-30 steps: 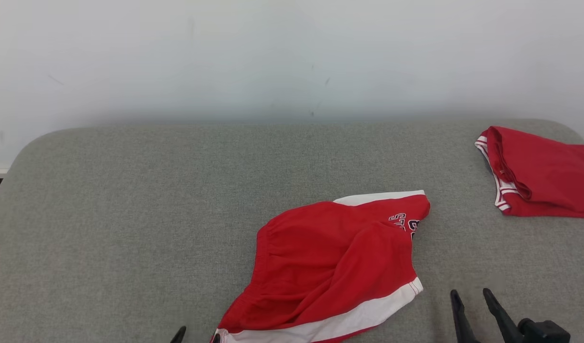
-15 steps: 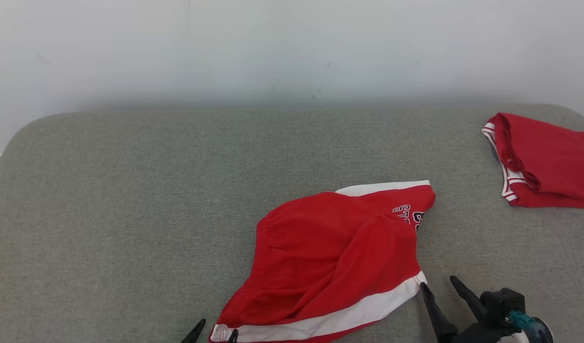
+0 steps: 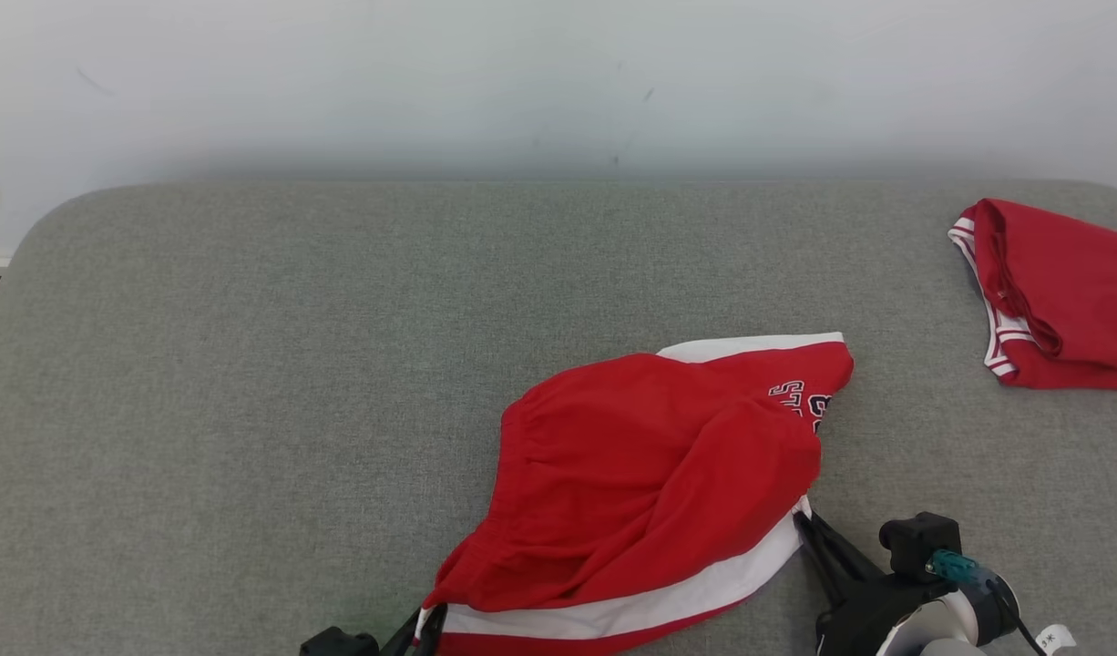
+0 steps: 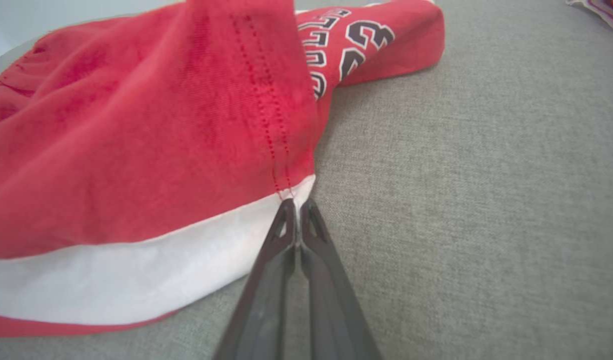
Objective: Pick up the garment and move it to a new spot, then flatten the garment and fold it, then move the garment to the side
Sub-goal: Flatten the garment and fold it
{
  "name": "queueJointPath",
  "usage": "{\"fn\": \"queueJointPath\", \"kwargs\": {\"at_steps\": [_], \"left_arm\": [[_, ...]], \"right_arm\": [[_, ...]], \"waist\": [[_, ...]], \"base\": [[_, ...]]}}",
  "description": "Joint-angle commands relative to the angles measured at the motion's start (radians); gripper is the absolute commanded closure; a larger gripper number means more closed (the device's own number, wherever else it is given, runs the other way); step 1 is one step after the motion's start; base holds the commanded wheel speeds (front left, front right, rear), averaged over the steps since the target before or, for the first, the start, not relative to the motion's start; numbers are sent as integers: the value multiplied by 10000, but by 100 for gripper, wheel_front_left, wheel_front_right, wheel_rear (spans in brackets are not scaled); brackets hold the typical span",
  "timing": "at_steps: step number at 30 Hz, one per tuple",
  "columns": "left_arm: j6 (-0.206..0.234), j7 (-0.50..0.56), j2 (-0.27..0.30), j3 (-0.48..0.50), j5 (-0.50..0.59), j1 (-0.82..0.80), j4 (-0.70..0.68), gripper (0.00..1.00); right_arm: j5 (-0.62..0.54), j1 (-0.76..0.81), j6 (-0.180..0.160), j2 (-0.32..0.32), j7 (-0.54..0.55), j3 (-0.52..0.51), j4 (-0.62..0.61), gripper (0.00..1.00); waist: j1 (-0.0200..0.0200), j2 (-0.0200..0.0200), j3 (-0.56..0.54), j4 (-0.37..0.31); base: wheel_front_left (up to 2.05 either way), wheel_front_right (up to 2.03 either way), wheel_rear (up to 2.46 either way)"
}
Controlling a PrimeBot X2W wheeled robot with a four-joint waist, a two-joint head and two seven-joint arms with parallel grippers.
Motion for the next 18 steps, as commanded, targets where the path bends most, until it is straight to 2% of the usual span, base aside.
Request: {"fn": "queueJointPath", "kwargs": {"at_steps": [1,7,12,18], "left_arm": [[13,-62,25,-4,-117,-68,2,100],[13,-51,50,370,-148,523,-905,100],[64,-55,71,735,23,923,-1942,100],[9,106,383,806,-102,63,-3149,100]], "right_arm": [[121,-67,-28,14,-111,116,77,100],[367,305,-28,-345,-332,188,-466,100],[276,737,-28,-640,-333,-138,-1720,100],[169,174,-28,-941,-302,-371,-3128,100]], "waist": [[-1,-1,-1,-4],[-1,-1,-146,-17],[-1,-1,-120,-174],[-1,-1,155,-480]], "base": [[0,0,0],[0,0,0],[0,0,0],[0,0,0]]}}
